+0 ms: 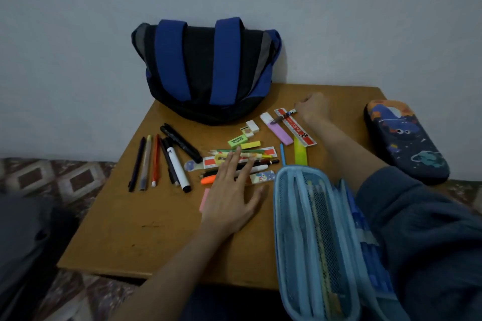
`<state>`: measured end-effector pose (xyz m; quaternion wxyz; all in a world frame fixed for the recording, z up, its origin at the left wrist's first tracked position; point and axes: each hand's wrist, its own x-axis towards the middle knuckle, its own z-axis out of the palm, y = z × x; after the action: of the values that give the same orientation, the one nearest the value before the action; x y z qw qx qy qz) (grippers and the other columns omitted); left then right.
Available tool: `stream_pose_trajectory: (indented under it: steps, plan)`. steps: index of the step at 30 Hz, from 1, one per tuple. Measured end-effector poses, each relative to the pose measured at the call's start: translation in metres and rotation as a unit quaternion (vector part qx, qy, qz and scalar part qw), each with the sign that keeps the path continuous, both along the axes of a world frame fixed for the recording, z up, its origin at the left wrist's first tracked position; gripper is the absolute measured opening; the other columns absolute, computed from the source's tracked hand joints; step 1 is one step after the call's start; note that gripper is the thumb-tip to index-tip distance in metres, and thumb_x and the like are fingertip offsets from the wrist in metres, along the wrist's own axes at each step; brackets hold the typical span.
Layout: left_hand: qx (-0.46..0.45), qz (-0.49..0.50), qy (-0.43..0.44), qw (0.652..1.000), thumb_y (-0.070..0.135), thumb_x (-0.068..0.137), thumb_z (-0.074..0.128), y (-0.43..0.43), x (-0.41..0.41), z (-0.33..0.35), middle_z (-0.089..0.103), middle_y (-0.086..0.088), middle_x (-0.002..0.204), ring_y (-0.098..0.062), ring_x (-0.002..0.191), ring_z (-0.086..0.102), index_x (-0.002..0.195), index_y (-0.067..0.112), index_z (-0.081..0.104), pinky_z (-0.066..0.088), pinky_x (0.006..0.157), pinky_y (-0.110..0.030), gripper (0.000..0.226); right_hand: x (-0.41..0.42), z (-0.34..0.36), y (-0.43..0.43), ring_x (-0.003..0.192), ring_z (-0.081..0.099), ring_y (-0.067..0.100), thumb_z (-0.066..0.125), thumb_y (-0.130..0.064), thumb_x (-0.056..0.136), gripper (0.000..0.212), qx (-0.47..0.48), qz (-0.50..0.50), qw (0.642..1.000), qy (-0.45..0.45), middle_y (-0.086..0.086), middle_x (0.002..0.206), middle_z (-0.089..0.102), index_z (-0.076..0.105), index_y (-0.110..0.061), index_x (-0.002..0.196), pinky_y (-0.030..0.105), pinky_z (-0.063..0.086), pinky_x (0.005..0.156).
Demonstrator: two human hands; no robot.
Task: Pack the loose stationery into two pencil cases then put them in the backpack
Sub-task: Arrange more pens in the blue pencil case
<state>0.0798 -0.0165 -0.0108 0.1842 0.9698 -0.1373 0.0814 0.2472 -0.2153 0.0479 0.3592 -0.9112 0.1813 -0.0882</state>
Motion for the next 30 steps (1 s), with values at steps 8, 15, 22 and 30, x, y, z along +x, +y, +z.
stream_pose_trajectory:
  steps: [8,15,22,30]
  plan:
    - [-0.009,-0.004,0.006,1.0,0.067,0.084,0.015,0.001,0.001,-0.002,-0.017,0.012,0.155,-0.006,0.142,-0.015,0.149,0.034,0.01,-0.002,0.109,-0.023,0.072,0.022,-0.01,0.012,0.115,0.054,0.032,0.039,-0.045,0.097,0.049,-0.05,0.052,0.994,0.077,0.016,0.126,0.058,0.055,-0.013,0.129,0.033,0.042,0.086]
    - [-0.009,-0.002,0.016,1.0,0.069,0.08,0.01,0.001,0.001,-0.001,-0.026,0.016,0.148,-0.003,0.138,-0.02,0.149,0.034,0.008,-0.006,0.108,-0.022,0.077,0.025,-0.02,0.01,0.088,0.064,0.028,0.052,-0.039,0.093,0.037,0.029,0.004,0.998,0.051,0.014,0.099,0.068,0.067,-0.005,0.096,0.031,0.043,0.067]
    - [0.003,0.001,0.018,1.0,0.072,0.079,0.007,-0.002,0.001,0.0,-0.021,0.014,0.153,-0.002,0.137,-0.02,0.149,0.035,0.008,-0.006,0.107,-0.023,0.079,0.006,0.0,-0.001,0.086,0.062,0.021,0.053,-0.009,0.089,0.018,0.139,-0.045,0.987,-0.062,0.007,0.103,0.068,0.069,-0.015,0.088,0.034,0.054,0.076]
    - [0.015,0.005,-0.003,1.0,0.065,0.09,0.022,-0.001,-0.001,0.001,-0.007,0.007,0.158,-0.013,0.145,-0.006,0.148,0.032,0.018,-0.002,0.11,-0.024,0.067,-0.048,0.03,-0.006,0.057,0.059,0.019,0.054,0.011,0.086,0.066,0.296,0.087,0.951,-0.023,0.015,0.084,0.059,0.03,-0.029,0.133,0.024,0.052,0.044]
